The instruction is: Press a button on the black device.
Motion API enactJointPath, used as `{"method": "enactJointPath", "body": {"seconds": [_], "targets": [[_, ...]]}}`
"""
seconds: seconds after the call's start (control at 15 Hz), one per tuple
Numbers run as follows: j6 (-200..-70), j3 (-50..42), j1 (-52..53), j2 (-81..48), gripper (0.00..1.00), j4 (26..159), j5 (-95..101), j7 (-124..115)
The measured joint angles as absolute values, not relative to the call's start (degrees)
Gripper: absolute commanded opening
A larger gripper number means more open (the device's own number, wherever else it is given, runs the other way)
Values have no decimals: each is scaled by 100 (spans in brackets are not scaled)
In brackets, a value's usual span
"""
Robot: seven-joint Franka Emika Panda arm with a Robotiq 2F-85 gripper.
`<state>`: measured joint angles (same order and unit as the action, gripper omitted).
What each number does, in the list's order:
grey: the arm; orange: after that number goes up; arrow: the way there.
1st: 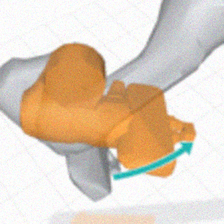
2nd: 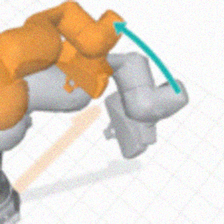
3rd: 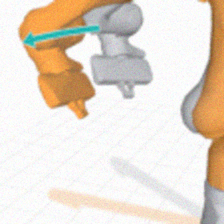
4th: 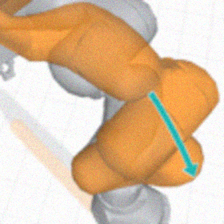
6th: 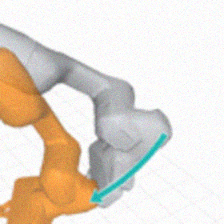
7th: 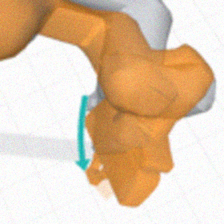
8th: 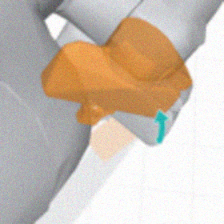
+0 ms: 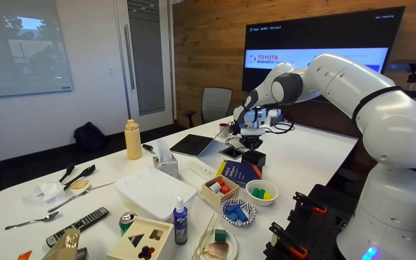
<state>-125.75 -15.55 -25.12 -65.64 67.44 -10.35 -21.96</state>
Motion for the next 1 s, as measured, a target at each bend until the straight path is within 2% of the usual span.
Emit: {"method": "enactJointPath", "body": {"seconds": [1.0], "targets": [[-12509,-1535,-2564,-6985,0,6263,-1042,-2304]]}}
